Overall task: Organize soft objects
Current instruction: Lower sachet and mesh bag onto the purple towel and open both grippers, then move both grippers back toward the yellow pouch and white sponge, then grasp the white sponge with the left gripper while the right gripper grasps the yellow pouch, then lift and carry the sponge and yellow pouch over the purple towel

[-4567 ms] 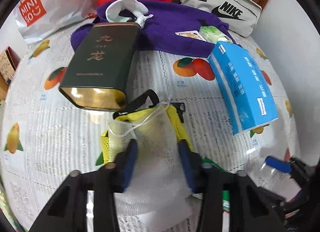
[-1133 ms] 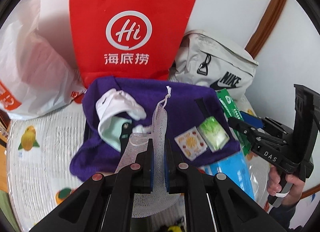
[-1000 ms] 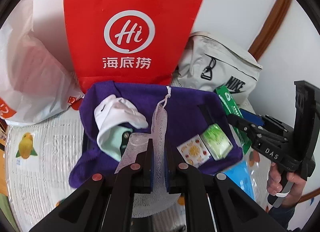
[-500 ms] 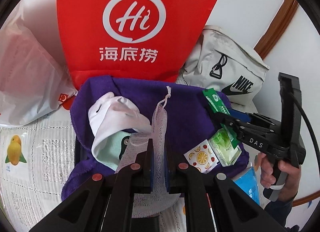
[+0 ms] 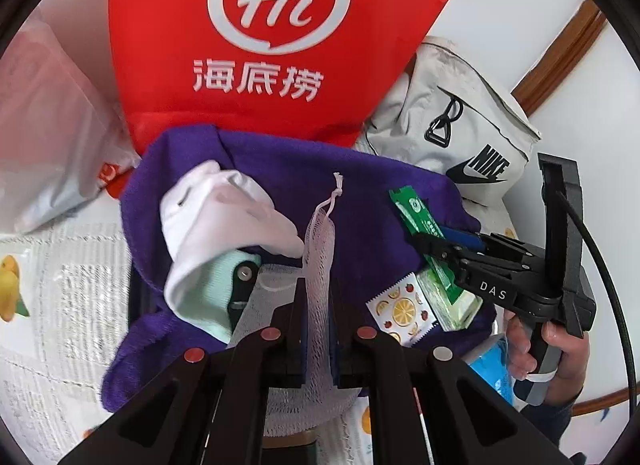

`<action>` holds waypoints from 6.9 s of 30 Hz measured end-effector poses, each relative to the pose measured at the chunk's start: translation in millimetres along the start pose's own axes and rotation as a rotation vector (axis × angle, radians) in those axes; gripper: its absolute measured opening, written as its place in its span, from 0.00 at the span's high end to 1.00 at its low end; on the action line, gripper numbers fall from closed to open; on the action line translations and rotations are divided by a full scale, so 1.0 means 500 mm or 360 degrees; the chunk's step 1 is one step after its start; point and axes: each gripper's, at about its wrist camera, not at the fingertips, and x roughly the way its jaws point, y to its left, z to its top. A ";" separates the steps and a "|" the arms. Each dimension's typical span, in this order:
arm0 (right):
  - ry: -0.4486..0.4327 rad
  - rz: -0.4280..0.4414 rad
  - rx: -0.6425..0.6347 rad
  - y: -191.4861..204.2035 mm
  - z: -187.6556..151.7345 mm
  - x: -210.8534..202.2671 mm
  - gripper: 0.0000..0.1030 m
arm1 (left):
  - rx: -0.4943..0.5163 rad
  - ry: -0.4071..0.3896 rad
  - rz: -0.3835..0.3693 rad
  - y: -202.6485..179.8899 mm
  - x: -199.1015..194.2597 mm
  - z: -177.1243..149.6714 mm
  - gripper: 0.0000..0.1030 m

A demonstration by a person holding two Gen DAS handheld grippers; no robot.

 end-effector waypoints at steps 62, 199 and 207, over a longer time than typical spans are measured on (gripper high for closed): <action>-0.0224 0.0074 -0.0119 0.163 -0.373 -0.349 0.42 | 0.0093 -0.0146 0.0219 -0.123 -0.275 -0.301 0.44; -0.0361 0.0158 -0.0039 0.189 -0.444 -0.367 0.79 | -0.0159 -0.0243 0.0220 -0.014 -0.331 -0.443 0.71; -0.0361 0.0145 0.0039 0.145 -0.385 -0.356 0.79 | -0.0107 -0.0245 0.0218 -0.037 -0.317 -0.366 0.71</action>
